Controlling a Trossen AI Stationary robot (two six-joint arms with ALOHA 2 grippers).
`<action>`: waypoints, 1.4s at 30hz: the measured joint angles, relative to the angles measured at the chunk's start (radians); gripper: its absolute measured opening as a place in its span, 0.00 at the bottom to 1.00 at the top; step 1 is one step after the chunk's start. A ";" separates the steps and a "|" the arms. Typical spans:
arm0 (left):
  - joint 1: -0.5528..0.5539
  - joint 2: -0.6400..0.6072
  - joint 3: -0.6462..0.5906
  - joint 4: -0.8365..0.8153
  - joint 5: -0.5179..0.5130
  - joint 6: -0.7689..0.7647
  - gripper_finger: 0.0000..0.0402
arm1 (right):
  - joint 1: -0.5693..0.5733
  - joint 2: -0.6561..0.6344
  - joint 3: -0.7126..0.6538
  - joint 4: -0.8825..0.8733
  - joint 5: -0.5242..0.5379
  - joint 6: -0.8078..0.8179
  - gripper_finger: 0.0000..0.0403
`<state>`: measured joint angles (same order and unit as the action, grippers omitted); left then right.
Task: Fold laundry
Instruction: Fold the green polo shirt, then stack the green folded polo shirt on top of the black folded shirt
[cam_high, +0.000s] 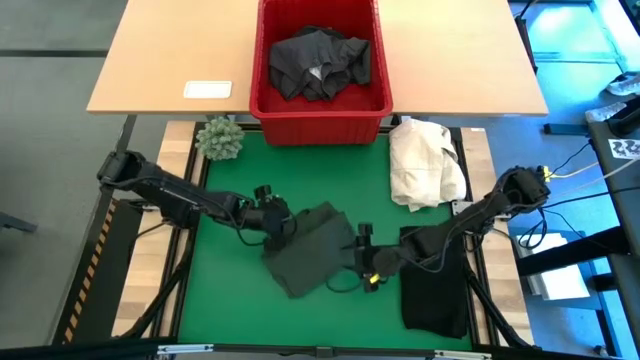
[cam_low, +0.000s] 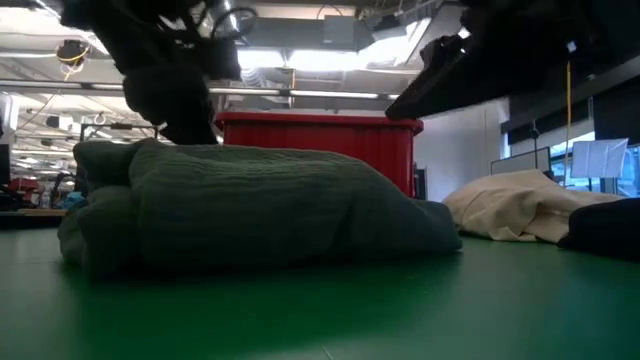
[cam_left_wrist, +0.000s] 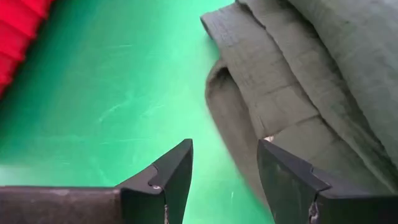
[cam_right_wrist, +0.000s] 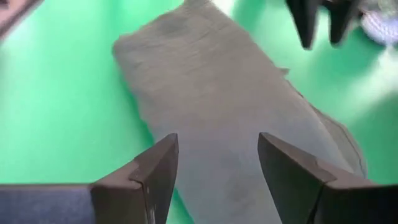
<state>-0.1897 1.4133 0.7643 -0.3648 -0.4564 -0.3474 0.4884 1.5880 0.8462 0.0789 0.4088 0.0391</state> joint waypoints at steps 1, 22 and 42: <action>0.016 0.000 -0.008 0.020 0.026 0.008 0.43 | 0.010 0.010 -0.001 0.014 -0.002 -0.024 0.55; 0.158 0.116 -0.049 0.190 0.403 -0.119 0.34 | 0.055 0.167 -0.001 0.110 0.071 -0.336 0.93; 0.160 0.271 -0.048 0.400 0.572 -0.225 0.34 | 0.064 0.292 0.004 0.125 0.255 -0.438 0.98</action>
<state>-0.0292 1.6840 0.7158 0.0357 0.1152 -0.5720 0.5525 1.8797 0.8499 0.2039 0.6636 -0.3986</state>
